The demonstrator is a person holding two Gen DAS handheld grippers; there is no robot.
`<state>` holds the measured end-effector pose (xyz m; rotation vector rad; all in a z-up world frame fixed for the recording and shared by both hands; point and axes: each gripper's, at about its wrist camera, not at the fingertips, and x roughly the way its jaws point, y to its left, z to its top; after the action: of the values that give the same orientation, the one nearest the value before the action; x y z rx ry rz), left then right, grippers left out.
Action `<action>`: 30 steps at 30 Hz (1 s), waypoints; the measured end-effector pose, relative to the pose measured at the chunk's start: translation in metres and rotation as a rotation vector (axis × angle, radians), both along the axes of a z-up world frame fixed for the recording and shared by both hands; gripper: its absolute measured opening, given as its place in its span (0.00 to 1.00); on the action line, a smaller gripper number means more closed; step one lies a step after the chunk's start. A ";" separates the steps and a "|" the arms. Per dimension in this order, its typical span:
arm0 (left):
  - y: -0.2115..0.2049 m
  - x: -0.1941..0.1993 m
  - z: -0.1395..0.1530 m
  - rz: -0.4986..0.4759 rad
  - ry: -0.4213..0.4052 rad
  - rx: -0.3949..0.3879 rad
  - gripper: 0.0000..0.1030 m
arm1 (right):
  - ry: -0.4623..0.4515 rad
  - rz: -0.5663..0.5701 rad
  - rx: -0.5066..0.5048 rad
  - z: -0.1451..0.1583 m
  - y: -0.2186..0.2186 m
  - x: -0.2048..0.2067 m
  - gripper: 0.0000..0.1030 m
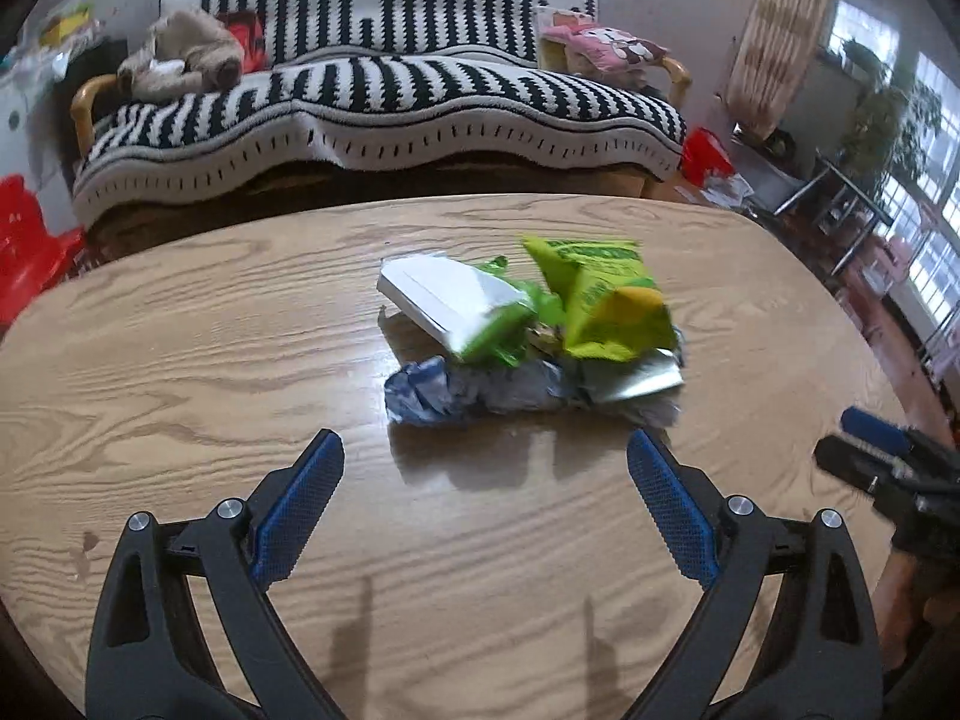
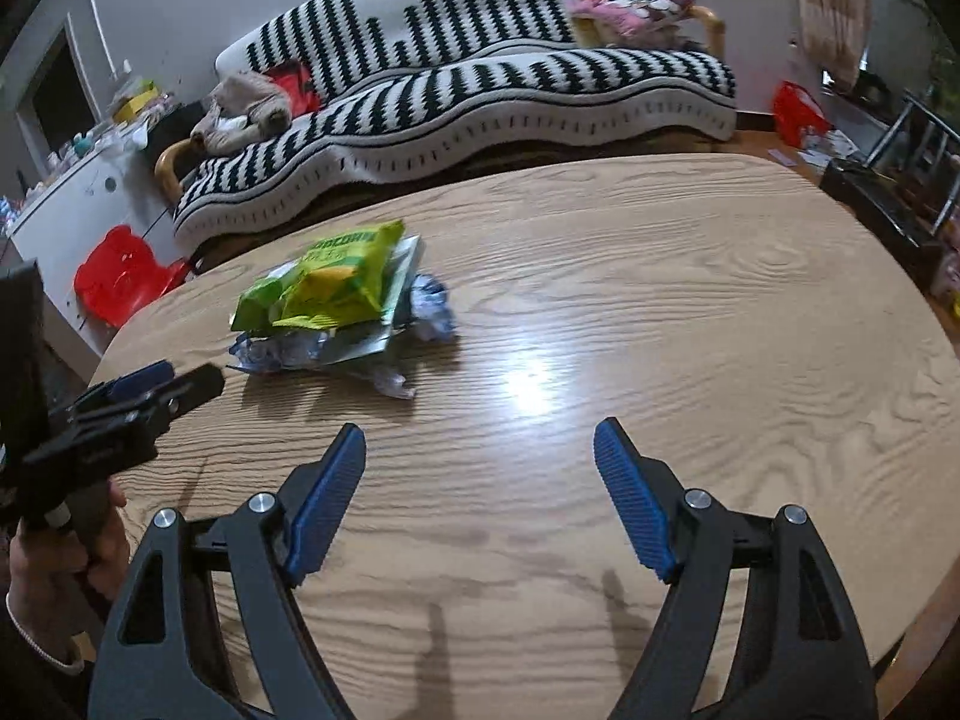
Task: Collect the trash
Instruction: 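Grasp the white-green snack bag with the left tool while the right tool grasps the yellow popcorn bag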
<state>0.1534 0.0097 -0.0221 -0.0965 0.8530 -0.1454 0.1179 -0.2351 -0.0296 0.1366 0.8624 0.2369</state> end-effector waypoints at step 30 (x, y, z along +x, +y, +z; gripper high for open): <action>0.023 0.040 -0.002 0.000 -0.013 -0.048 0.40 | 0.022 0.084 -0.031 -0.011 0.042 0.024 0.74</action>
<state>0.1934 0.0323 -0.0244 -0.1407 0.8364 -0.1663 0.1419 -0.1936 -0.0406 0.0743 0.8945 0.3004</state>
